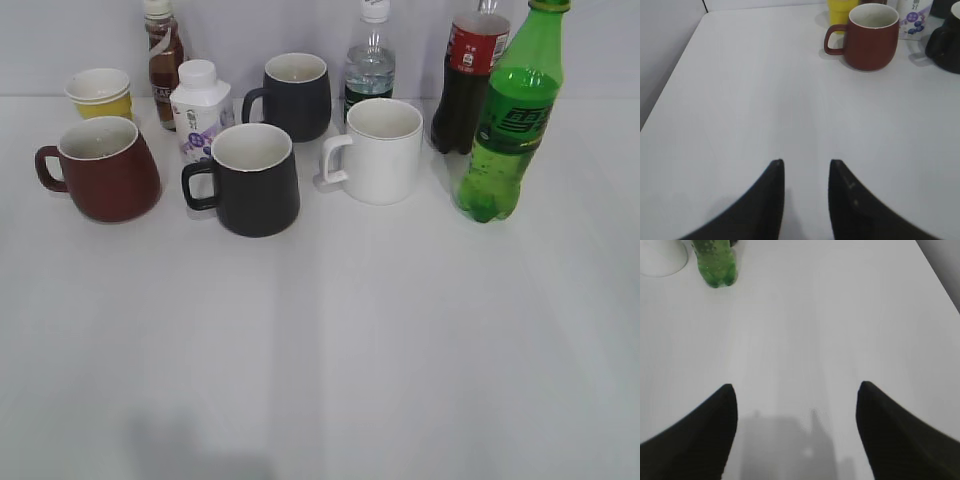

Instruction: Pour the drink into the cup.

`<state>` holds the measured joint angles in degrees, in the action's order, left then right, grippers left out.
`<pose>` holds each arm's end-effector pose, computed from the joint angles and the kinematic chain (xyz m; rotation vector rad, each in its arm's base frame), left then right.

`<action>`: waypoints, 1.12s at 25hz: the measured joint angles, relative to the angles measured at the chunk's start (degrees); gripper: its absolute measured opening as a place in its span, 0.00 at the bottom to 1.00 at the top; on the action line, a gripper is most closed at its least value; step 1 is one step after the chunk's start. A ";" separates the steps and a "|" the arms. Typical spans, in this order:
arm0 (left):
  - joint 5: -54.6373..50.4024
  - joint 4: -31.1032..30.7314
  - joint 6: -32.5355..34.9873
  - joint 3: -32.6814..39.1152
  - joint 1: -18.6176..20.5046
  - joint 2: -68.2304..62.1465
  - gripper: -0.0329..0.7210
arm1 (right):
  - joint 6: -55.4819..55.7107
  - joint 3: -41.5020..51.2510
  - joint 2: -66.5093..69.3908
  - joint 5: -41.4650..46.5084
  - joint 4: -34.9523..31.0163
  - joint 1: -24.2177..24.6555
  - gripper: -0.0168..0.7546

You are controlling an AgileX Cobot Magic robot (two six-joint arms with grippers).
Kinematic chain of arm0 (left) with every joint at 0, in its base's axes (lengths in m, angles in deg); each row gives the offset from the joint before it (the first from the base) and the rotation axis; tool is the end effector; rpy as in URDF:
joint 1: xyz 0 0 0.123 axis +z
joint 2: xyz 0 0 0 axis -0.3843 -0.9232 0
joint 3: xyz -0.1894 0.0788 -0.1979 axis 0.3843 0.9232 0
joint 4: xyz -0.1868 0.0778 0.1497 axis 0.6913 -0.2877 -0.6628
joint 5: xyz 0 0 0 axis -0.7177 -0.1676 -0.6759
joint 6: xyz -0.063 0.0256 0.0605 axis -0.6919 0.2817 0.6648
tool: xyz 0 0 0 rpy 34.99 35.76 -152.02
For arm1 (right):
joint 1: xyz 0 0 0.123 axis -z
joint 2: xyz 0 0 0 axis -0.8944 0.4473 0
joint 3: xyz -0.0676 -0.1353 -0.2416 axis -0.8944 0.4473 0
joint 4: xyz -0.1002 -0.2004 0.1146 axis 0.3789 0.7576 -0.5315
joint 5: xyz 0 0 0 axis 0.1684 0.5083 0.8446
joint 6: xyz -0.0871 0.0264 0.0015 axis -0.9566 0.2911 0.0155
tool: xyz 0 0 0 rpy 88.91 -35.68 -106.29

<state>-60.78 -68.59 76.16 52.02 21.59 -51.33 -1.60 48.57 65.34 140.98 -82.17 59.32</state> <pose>-0.0085 0.0058 0.2820 0.0042 2.0233 0.0681 -0.0048 -0.0051 0.2786 -0.0398 2.0163 -0.0067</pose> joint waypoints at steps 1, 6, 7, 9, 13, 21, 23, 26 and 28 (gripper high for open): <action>0.00 0.00 0.00 0.00 0.00 0.00 0.36 | 0.00 0.00 0.00 0.00 0.00 0.00 0.74; 0.00 0.00 0.00 0.00 0.00 0.00 0.36 | -0.05 0.00 -0.06 0.00 0.00 0.00 0.74; 0.00 0.00 0.00 0.00 0.00 0.00 0.36 | -0.05 0.00 -0.06 0.00 0.00 0.00 0.74; 0.00 0.00 0.00 0.00 0.00 0.00 0.36 | -0.05 0.00 -0.06 0.00 0.00 0.00 0.74; 0.00 0.00 0.00 0.00 0.00 0.00 0.36 | -0.05 0.00 -0.06 0.00 0.00 0.00 0.74; 0.00 0.00 0.00 0.00 0.00 0.00 0.36 | -0.05 0.00 -0.06 0.00 0.00 0.00 0.74; 0.00 0.00 0.00 0.00 0.00 0.00 0.36 | -0.05 0.00 -0.06 0.04 0.00 0.00 0.74; 0.00 0.00 0.00 0.00 0.00 0.00 0.36 | -0.05 0.00 -0.06 0.04 0.00 0.00 0.74; 0.00 0.00 0.00 0.00 0.00 0.00 0.36 | -0.05 0.00 -0.06 0.04 0.00 0.00 0.74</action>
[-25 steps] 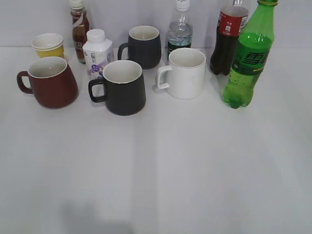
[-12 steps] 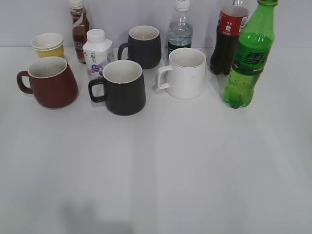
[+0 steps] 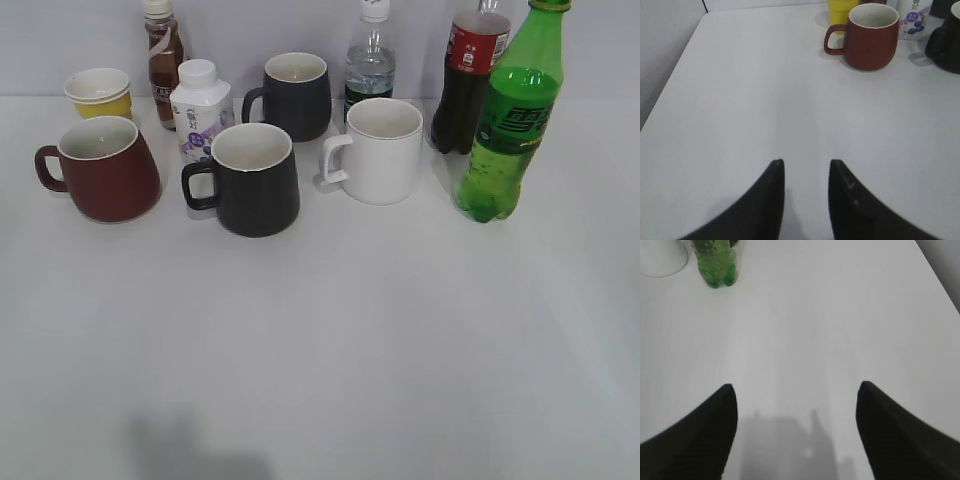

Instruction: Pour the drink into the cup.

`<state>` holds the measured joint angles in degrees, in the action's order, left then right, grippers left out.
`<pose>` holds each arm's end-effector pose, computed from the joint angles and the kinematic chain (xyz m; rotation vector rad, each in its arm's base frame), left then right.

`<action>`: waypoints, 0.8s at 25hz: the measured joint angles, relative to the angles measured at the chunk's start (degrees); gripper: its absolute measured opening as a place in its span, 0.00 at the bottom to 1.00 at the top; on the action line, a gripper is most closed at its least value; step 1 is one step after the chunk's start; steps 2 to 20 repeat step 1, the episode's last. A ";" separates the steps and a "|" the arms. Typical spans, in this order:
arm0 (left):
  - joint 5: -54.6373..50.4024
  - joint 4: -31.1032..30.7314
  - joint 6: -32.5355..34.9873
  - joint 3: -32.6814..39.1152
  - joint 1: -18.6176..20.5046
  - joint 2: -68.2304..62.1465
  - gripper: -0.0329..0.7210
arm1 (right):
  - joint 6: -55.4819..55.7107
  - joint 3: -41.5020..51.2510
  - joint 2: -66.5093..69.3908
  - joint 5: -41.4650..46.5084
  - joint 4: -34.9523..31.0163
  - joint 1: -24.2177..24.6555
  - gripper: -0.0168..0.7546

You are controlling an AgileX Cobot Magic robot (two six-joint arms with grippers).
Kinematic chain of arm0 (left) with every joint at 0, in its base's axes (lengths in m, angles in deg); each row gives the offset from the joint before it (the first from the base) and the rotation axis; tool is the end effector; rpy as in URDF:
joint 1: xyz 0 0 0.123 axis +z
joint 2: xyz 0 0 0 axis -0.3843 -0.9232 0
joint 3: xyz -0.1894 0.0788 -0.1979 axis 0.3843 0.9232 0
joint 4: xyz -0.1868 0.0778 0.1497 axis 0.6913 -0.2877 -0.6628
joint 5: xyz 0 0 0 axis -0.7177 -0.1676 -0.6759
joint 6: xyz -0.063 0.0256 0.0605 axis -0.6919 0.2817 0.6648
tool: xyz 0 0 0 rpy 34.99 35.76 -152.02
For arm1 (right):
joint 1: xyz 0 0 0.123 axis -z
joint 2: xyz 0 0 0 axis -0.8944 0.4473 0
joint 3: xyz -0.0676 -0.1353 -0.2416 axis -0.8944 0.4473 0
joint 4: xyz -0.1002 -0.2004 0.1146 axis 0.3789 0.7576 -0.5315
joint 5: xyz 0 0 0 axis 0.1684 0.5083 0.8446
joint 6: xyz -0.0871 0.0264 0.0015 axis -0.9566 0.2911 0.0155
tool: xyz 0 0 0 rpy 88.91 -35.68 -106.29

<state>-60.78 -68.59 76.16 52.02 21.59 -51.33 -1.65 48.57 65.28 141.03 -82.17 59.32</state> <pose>-0.0085 0.0058 0.2820 0.0042 2.0233 0.0681 -0.0050 -0.0051 0.2786 -0.0406 2.0161 -0.0072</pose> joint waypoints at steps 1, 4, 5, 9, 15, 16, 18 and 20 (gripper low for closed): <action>0.00 0.00 0.00 0.00 0.00 0.00 0.36 | 0.00 0.00 0.00 0.00 0.00 0.00 0.74; 0.00 0.00 0.00 0.00 0.00 0.00 0.36 | 0.00 0.00 0.00 0.00 0.00 0.00 0.74; 0.00 0.00 0.00 0.00 0.00 0.00 0.36 | 0.00 0.00 0.00 0.00 0.00 0.00 0.74; 0.00 0.00 0.00 0.00 0.00 0.00 0.36 | 0.00 0.00 0.00 0.00 0.00 0.00 0.74; 0.00 0.00 0.00 0.00 0.00 0.00 0.36 | 0.00 0.00 0.00 0.00 0.00 0.00 0.74; 0.00 0.00 0.00 0.00 0.00 0.00 0.36 | 0.00 0.00 0.00 0.00 0.00 0.00 0.74; 0.00 0.00 0.00 0.00 0.00 0.00 0.36 | 0.00 0.00 0.00 0.00 0.00 0.00 0.74; 0.00 0.00 0.00 0.00 0.00 0.00 0.36 | 0.00 0.00 0.00 0.00 0.00 0.00 0.74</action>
